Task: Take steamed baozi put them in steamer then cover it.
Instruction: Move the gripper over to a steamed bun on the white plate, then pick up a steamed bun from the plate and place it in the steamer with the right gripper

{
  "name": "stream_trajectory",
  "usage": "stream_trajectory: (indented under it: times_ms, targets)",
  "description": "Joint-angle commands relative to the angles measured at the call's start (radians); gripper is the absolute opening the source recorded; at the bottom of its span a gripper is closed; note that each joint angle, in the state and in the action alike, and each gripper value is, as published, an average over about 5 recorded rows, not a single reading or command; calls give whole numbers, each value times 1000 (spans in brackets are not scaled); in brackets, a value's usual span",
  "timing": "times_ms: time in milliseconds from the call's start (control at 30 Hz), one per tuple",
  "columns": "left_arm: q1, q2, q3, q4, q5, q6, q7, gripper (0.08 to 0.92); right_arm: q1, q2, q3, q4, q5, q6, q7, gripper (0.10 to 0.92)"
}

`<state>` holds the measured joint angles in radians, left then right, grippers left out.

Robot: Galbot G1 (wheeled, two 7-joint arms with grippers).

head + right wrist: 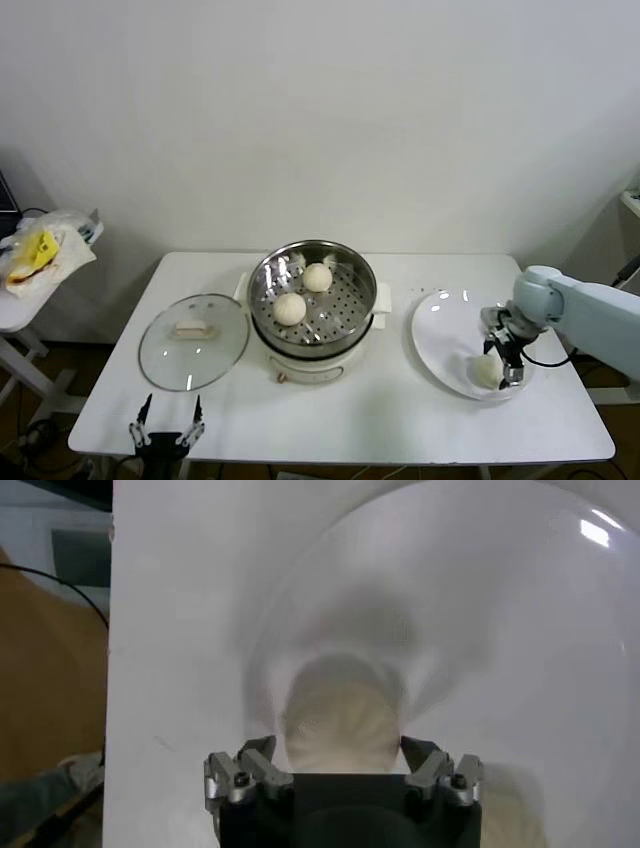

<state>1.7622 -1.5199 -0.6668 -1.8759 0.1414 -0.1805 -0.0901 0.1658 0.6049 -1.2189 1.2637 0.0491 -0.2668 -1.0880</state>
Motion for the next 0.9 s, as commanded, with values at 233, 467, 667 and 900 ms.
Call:
stream_trajectory:
  times_ms: [233, 467, 667, 900]
  targets:
    - [5, -2, 0, 1, -1, -4, -2, 823, 6, 31, -4, -25, -17, 10, -11, 729]
    - [4, 0, 3, 1, -1, -4, -1, 823, 143, 58, -67, -28, -54, 101, -32, 704]
    - [5, -1, 6, -2, 2, -5, -1, 823, 449, 170, -232, 0, -117, 383, -47, 696]
    - [7, 2, 13, -9, 11, -5, 3, 823, 704, 321, -308, 67, -193, 672, -40, 696]
